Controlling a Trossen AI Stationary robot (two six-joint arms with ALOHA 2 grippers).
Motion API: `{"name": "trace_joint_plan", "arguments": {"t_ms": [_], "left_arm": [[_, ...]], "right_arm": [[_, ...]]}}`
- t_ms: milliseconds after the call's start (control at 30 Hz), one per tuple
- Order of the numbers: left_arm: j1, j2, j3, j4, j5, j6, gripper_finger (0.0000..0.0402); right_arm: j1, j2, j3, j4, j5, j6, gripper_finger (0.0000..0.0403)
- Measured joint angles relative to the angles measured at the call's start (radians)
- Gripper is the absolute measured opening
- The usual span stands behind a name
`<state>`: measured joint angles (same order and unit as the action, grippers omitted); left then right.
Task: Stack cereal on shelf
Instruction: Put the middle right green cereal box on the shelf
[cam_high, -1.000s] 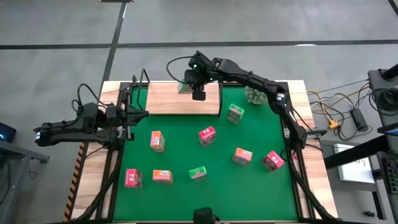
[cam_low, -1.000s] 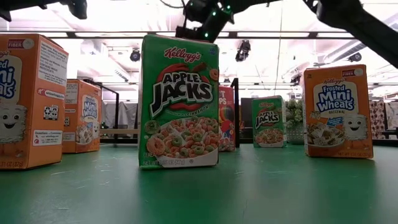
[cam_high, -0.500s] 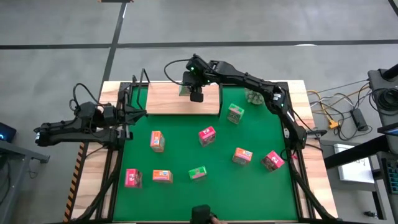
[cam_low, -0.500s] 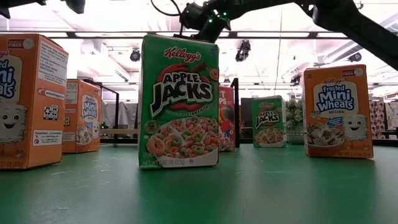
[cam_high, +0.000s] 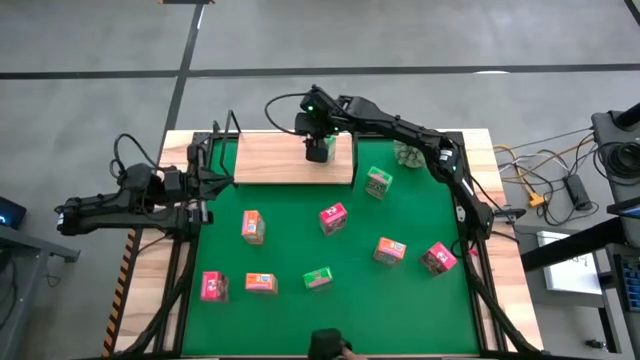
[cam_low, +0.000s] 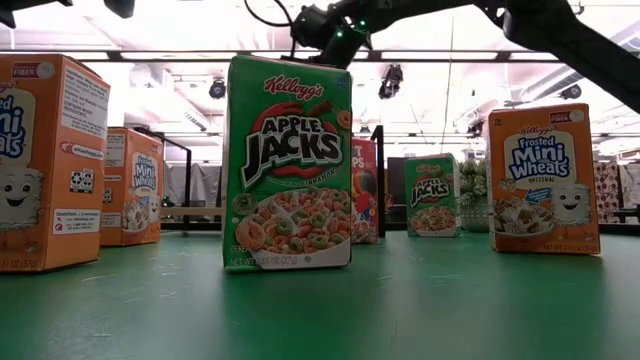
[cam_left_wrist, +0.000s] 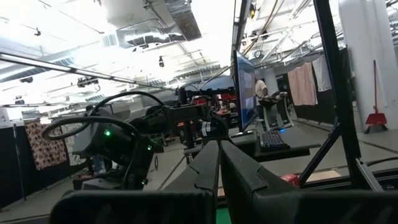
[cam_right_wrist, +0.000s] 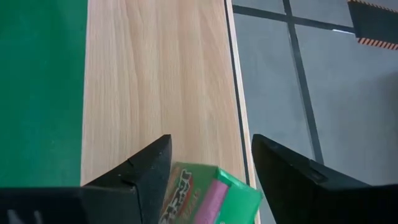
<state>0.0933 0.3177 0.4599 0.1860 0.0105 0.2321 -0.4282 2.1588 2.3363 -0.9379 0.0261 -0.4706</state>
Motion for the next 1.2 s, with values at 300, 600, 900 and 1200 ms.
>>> {"name": "trace_joint_plan", "arguments": {"t_ms": [300,600,900,1200], "left_arm": [[0.0,0.005,0.0,-0.004,0.0,0.0,0.0],[0.0,0.052,0.0,0.005,0.0,0.032,0.0],[0.0,0.115,0.044,0.005,0.0,0.01,0.0],[0.0,0.197,0.077,-0.004,0.0,0.002,0.0]], "right_arm": [[0.035,-0.102,-0.001,-0.113,-0.154,0.061,0.0135],[0.066,-0.202,-0.236,-0.154,-0.27,0.029,0.0014],[0.135,-0.407,-0.715,0.444,-0.26,0.137,0.0012],[0.269,-0.583,-1.131,0.992,-0.17,0.183,0.0012]]}}
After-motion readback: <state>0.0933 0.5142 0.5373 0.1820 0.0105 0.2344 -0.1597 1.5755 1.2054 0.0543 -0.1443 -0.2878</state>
